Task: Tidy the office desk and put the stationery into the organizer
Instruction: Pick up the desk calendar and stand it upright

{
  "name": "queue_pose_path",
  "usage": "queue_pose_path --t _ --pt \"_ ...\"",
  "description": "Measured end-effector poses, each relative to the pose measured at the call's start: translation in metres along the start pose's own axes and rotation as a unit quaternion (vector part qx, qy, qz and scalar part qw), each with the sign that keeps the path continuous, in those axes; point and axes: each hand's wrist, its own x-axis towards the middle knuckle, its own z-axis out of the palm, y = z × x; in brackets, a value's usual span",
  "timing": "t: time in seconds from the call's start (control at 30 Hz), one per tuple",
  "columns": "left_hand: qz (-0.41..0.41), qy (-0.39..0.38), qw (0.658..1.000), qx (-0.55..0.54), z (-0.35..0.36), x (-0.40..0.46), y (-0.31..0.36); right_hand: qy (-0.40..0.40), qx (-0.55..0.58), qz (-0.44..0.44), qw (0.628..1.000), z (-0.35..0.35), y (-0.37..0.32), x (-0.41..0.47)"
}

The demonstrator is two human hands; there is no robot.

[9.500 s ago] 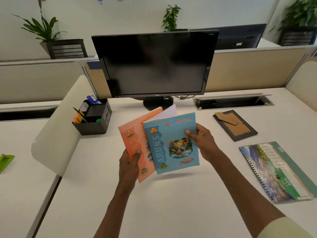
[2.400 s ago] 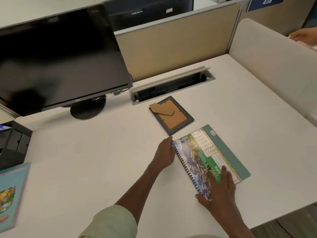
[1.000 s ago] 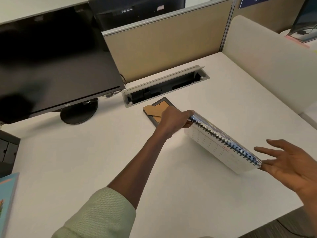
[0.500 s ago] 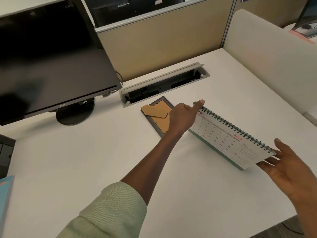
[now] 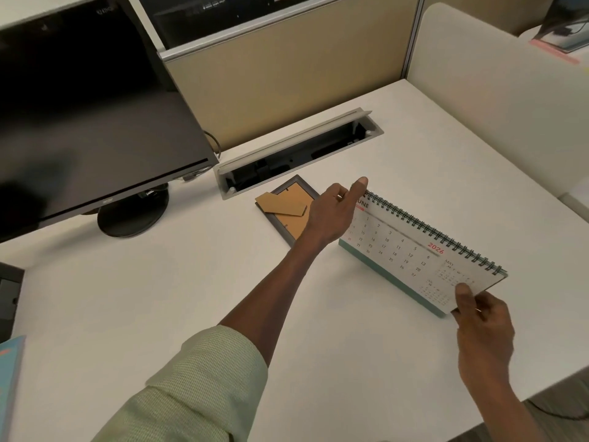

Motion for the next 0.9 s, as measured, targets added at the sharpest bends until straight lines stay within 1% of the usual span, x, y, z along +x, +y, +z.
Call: queue_pose_path --t 0.1,0.17,0.27,0.33,0.43,0.57,0.73,0.9 --pt "-0.007 -0.029 1.0 -0.004 0.0 -0.003 -0.004 0.031 -0.017 -0.014 0.999 0.004 0.007 -0.001" --pt "-0.02 -0.054 0.998 0.009 0.002 -0.004 -0.005 0.038 -0.02 -0.02 0.999 0.006 0.012 -0.004" --pt "-0.041 -0.112 0.993 0.02 0.005 -0.005 -0.012 -0.016 -0.084 -0.046 0.995 0.008 0.025 -0.005" --pt "-0.047 -0.157 0.986 -0.02 0.004 -0.011 -0.019 -0.062 -0.143 -0.056 0.986 0.009 0.036 -0.003" --pt "-0.04 -0.207 0.974 -0.085 0.003 -0.018 -0.036 -0.075 -0.207 -0.072 0.973 0.011 0.043 0.005" --pt "-0.032 -0.216 0.97 -0.105 0.003 -0.017 -0.051 -0.074 -0.223 -0.083 0.968 0.013 0.043 0.021" --pt "-0.034 -0.238 0.964 -0.113 0.008 -0.005 -0.043 -0.05 -0.225 -0.083 0.97 0.017 0.041 0.041" --pt "-0.033 -0.241 0.966 -0.086 0.02 0.013 -0.034 -0.041 -0.219 -0.076 0.972 0.019 0.033 0.07"
